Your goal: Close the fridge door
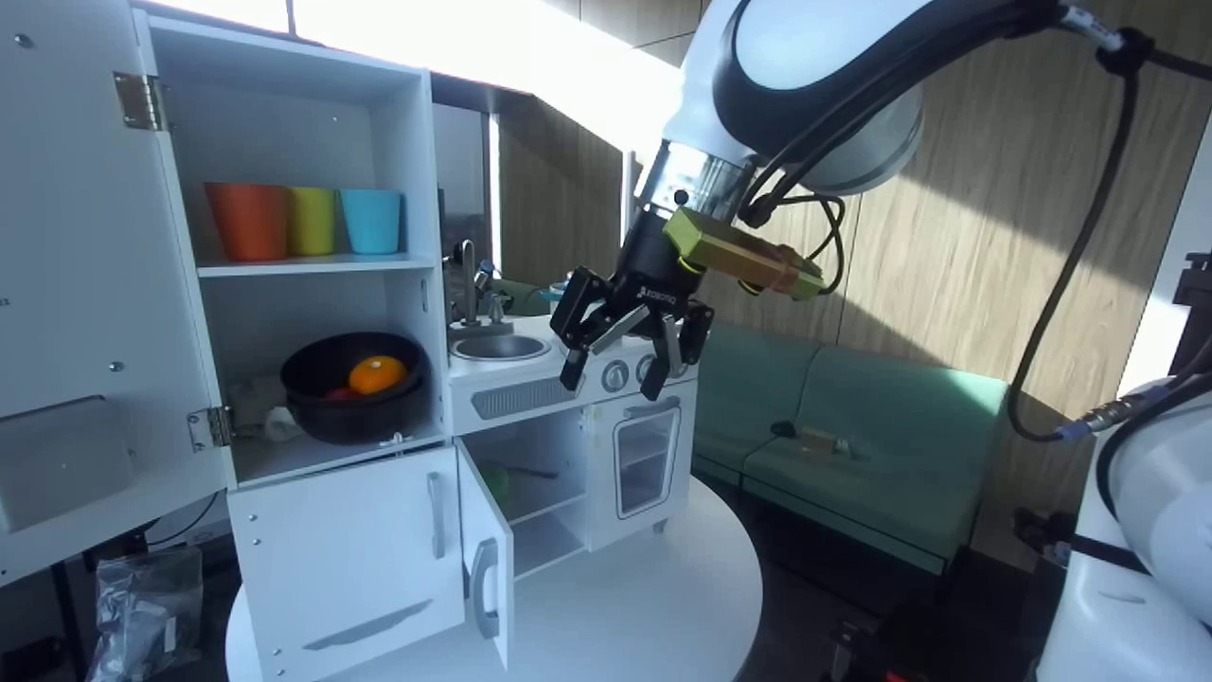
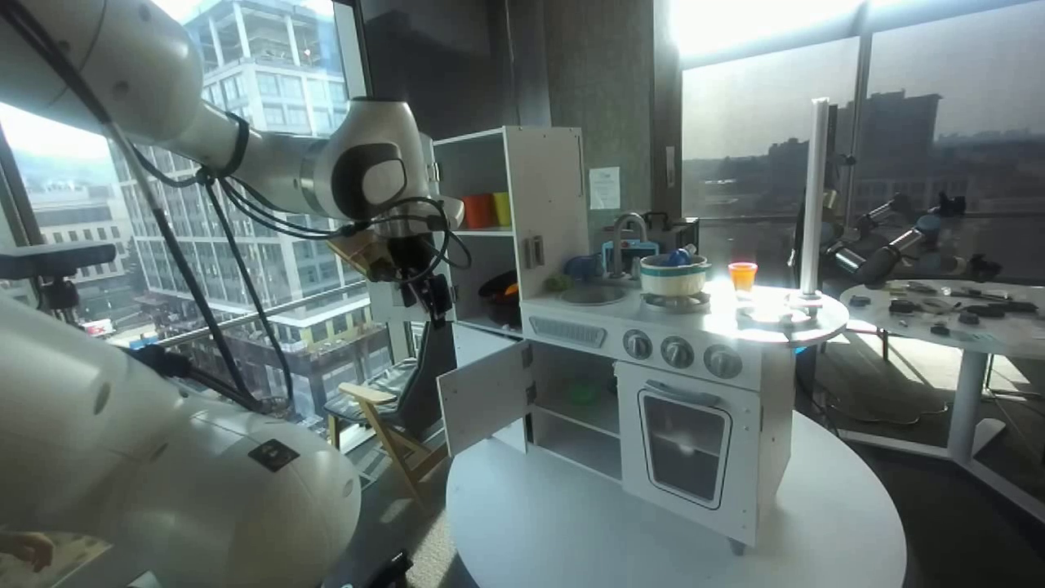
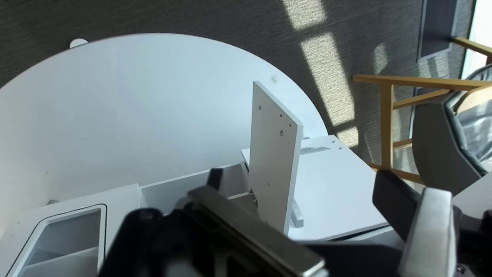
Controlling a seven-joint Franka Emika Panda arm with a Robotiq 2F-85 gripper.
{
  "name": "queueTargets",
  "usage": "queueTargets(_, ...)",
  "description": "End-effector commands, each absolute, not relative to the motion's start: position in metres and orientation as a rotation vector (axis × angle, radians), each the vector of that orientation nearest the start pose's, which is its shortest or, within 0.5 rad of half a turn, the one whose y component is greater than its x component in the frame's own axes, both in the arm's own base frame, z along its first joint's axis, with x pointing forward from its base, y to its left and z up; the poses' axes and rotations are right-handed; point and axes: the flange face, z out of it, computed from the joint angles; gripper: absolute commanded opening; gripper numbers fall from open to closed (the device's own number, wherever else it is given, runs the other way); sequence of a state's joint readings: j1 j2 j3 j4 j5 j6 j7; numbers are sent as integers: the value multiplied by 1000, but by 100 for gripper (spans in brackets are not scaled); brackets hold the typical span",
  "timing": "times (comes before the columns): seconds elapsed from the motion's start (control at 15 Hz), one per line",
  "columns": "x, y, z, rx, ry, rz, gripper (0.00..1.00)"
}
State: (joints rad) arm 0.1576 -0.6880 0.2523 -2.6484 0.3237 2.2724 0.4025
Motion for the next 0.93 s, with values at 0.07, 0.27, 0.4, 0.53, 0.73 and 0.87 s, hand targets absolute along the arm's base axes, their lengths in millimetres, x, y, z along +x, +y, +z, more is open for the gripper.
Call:
queueTargets(0.07, 349, 210, 465, -2949, 156, -301, 100)
queueTargets(0.27, 351, 260, 457, -3022, 59, -283, 100)
queueTargets(0.4, 356, 292, 459, -3056, 23, -293, 100)
queueTargets(0.53, 364, 324, 463, -3076, -7, -323, 100)
queueTargets(0.73, 377, 369, 474, -3055, 10, -376, 100)
queueTargets(0.87, 380, 400, 484, -3010, 48, -448, 100)
